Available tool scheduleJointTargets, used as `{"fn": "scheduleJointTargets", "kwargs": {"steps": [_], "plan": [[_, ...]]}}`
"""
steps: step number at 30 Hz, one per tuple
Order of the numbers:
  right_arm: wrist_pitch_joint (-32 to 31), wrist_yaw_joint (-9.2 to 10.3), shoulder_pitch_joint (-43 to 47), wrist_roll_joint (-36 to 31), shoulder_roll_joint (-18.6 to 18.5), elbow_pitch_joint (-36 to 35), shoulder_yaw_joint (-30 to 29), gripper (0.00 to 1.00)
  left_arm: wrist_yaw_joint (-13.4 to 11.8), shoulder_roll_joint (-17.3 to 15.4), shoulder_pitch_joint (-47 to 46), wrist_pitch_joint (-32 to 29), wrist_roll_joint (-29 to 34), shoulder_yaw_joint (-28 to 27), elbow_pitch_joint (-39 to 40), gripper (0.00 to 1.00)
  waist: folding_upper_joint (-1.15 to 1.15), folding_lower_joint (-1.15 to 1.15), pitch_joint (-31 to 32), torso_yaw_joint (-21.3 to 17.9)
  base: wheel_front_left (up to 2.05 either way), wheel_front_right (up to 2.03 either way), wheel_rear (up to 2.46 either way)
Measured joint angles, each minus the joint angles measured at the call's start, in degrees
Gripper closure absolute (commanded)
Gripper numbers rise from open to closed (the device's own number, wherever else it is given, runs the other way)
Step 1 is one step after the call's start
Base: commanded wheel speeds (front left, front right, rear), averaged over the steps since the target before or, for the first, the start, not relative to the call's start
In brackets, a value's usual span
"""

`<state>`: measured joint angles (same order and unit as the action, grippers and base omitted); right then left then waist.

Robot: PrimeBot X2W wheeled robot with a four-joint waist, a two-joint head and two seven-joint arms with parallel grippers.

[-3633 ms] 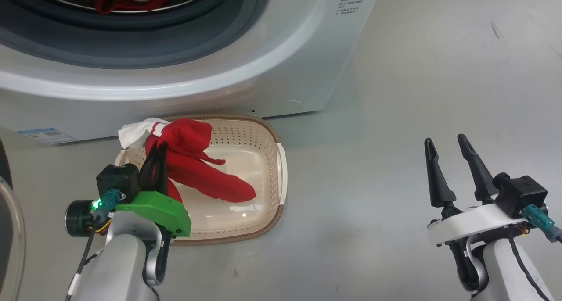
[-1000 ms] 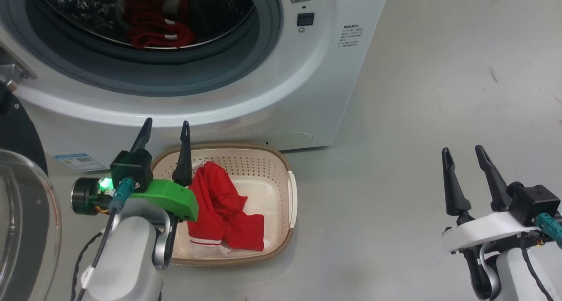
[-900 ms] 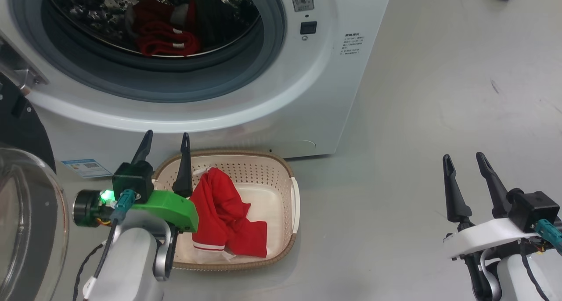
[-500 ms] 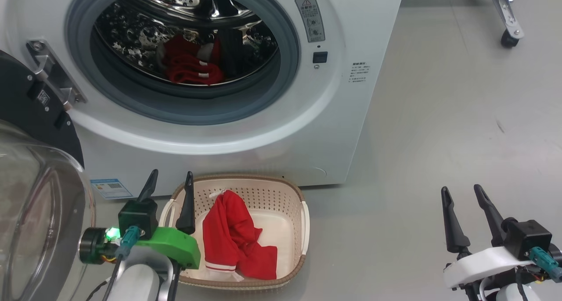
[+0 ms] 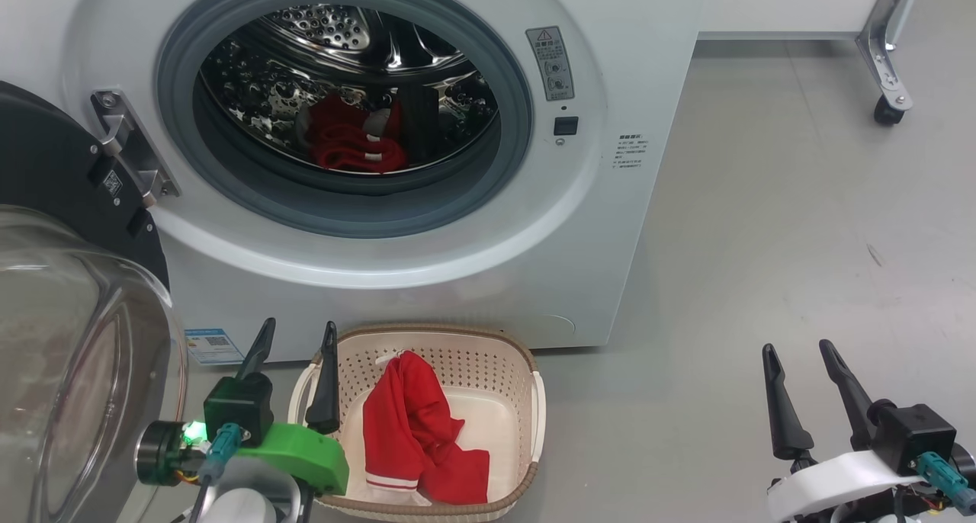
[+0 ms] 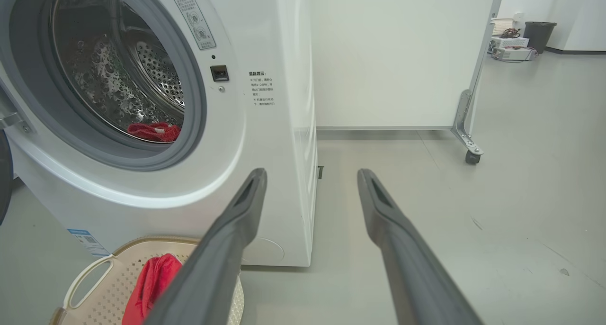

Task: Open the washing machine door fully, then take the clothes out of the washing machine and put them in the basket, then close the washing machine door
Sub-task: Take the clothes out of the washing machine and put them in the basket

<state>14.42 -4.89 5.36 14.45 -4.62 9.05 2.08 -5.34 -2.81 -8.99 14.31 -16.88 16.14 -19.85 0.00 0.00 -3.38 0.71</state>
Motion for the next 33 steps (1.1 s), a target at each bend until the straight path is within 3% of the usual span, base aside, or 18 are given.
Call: {"fn": "scheduleJointTargets", "kwargs": {"steps": [33], "plan": [[-1.5, 0.52, 1.1, -0.1, 0.0, -5.4, 0.5, 0.0, -0.9, -0.2, 3.2, -4.7, 0.8, -1.0, 6.2, 0.0, 0.0, 0.0, -2.7, -0.7, 0.0, 0.0, 0.0]]}}
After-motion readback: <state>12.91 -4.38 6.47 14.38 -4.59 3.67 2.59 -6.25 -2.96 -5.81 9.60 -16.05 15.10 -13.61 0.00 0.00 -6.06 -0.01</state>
